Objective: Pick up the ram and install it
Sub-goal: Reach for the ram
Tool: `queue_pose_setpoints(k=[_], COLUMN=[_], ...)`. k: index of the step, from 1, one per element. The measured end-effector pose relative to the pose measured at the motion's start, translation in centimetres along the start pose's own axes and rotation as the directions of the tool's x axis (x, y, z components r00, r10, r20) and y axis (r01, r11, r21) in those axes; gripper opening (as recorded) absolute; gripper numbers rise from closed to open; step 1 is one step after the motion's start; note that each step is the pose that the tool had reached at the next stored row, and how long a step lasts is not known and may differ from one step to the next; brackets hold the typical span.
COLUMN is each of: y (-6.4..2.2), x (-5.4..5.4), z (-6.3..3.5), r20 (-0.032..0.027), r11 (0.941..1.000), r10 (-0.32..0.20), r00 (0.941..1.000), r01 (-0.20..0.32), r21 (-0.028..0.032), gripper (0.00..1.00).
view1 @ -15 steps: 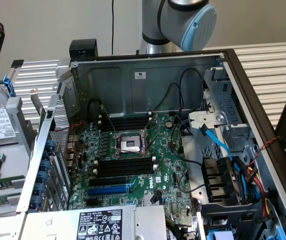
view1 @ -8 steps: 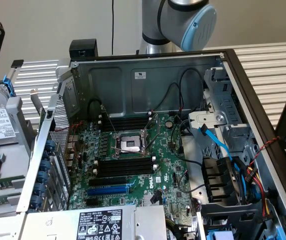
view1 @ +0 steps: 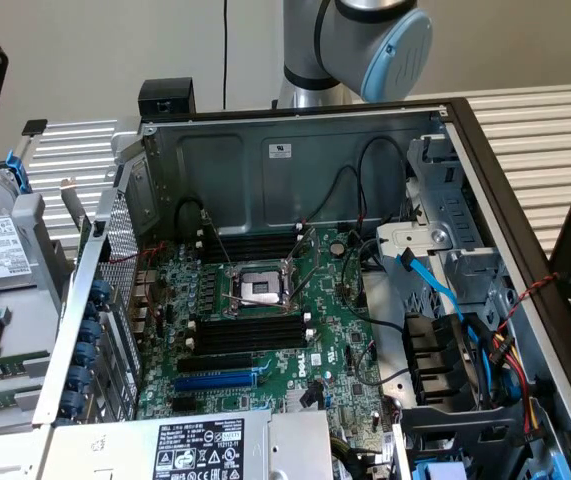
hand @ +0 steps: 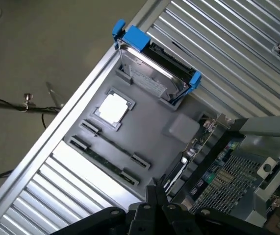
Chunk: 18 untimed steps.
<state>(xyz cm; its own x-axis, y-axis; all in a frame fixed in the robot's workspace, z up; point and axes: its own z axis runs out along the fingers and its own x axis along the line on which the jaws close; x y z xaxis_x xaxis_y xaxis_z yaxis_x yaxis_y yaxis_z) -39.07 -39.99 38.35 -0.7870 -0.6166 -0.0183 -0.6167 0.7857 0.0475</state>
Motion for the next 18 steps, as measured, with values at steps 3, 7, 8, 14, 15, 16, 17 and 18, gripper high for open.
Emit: queue_pose_setpoints(k=[3, 7, 8, 14, 15, 16, 17, 18], y=[0.00, 0.00, 0.00, 0.00, 0.00, 0.00, 0.00, 0.00], x=[0.00, 0.00, 0.00, 0.00, 0.00, 0.00, 0.00, 0.00], z=[0.00, 0.00, 0.00, 0.00, 0.00, 0.00, 0.00, 0.00], r20=[-0.0026, -0.0061, -0.0070, -0.0122, -0.0130, -0.0138, -0.0146, -0.0153], r11=[0.9986, 0.9920, 0.9895, 0.9661, 0.9611, 0.9558, 0.9504, 0.9445], r10=[-0.053, -0.126, -0.144, -0.258, -0.276, -0.294, -0.311, -0.329], r00=[0.9986, 0.9920, 0.9895, 0.9660, 0.9610, 0.9557, 0.9503, 0.9443], r01=[0.053, 0.126, 0.144, 0.258, 0.276, 0.294, 0.311, 0.329], r21=[-0.0009, -0.0024, -0.0028, -0.0059, -0.0064, -0.0070, -0.0075, -0.0081], gripper=[0.12, 0.12, 0.12, 0.12, 0.12, 0.12, 0.12, 0.12])
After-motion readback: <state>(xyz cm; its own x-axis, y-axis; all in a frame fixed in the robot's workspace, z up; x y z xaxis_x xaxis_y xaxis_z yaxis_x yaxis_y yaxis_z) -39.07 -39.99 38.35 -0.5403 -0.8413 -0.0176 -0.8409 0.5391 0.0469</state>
